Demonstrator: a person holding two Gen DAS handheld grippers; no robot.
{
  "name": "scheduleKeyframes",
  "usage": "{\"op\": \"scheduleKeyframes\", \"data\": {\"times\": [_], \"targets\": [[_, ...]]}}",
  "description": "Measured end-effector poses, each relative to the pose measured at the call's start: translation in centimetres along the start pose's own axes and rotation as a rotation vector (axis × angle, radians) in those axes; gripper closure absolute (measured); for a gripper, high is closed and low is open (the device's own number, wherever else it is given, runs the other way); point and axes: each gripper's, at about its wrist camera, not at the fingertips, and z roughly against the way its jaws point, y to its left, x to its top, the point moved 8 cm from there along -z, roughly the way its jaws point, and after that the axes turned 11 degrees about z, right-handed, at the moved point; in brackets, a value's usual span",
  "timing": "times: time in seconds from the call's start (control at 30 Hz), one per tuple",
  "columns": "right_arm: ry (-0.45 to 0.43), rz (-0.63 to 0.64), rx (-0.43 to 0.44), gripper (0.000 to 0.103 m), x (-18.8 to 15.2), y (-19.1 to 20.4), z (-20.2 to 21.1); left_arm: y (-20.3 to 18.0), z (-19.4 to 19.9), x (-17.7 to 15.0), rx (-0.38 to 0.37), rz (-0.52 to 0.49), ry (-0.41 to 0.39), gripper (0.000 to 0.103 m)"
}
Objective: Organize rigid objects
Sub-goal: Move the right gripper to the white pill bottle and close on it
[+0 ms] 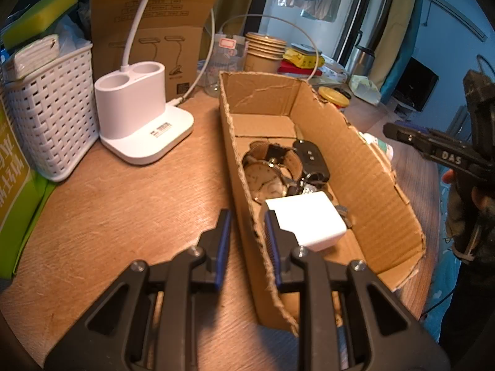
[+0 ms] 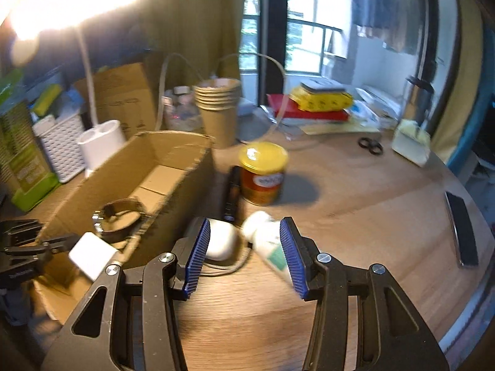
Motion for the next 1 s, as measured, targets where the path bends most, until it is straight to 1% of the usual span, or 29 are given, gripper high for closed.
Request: {"op": "scheduleKeyframes", "data": {"times": [0.1,0.2,0.33,0.57,0.63,0.9,1.0], "targets": [[0.011,-0.019,-0.03,0.052,-0.7,-1.3,-0.6,0.0,0.0,0.0,0.0,0.0,0.0,0.08],[0.026,-0.03,-0.061,0.044,-1.4,-2.4,-1.4,0.0,0.0,0.0,0.0,0.0,0.0,0.08],[0.049,-0.047,-0.068,0.043,-2.2,-3.3,-2.5,0.0,0.0,0.0,0.0,0.0,0.0,0.08],[0.069,-0.037,-0.061,0.041,-3.0,-3.1,-3.9,0.0,0.0,0.0,0.0,0.0,0.0,0.08],[0.068,-0.042,-0.053,0.033,-3.2,-3.2,-4.3,0.0,0.0,0.0,0.0,0.0,0.0,0.08],[0.076,-0.059,-0.022,0.033,-3.6,-3.1,-5.1,0.0,0.0,0.0,0.0,0.0,0.0,0.08],[0.086,-0.052,-0.04,0.033,-3.7,-3.1,-5.2,0.0,0.0,0.0,0.0,0.0,0.0,0.08]]}}
